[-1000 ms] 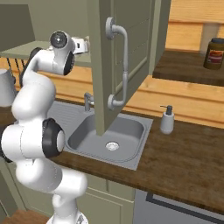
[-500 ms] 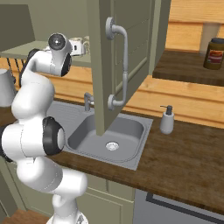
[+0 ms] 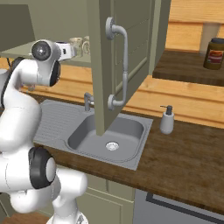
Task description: Gather all objects into one cabinet and sort the glasses and bowls to opposite sides.
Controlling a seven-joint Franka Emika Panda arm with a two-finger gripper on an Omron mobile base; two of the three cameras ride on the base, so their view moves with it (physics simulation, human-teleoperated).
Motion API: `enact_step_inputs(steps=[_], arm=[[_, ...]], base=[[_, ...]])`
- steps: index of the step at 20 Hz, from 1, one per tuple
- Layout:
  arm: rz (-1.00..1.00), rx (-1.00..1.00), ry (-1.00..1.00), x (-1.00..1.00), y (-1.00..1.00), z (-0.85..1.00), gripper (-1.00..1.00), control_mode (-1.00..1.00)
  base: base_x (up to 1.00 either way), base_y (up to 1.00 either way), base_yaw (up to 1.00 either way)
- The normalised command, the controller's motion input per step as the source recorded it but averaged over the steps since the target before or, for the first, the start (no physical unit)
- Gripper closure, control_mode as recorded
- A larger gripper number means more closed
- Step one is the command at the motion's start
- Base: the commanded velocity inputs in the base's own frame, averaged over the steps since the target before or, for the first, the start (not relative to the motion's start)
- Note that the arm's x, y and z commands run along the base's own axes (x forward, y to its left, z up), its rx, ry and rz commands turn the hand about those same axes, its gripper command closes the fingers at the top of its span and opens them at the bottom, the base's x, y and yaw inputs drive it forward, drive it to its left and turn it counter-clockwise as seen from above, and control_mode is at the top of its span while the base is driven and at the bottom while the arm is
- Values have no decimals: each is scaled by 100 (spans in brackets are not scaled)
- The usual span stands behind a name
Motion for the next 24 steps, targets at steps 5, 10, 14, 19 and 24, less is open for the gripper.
enact_step_inputs(steps=[5,10,14,19,24], arm=[[0,0,-13,-100,15,0,-100,-100],[-3,5,-13,-100,7,0,-100,-100],[-8,12,-13,-100,4,0,-100,-100],[-18,28,-14,-100,0,0,-100,-100],[-33,46,-6,-100,-9,0,-100,-100]], base=[[0,0,0],[0,0,0],[0,0,0],[0,0,0],[0,0,0]])
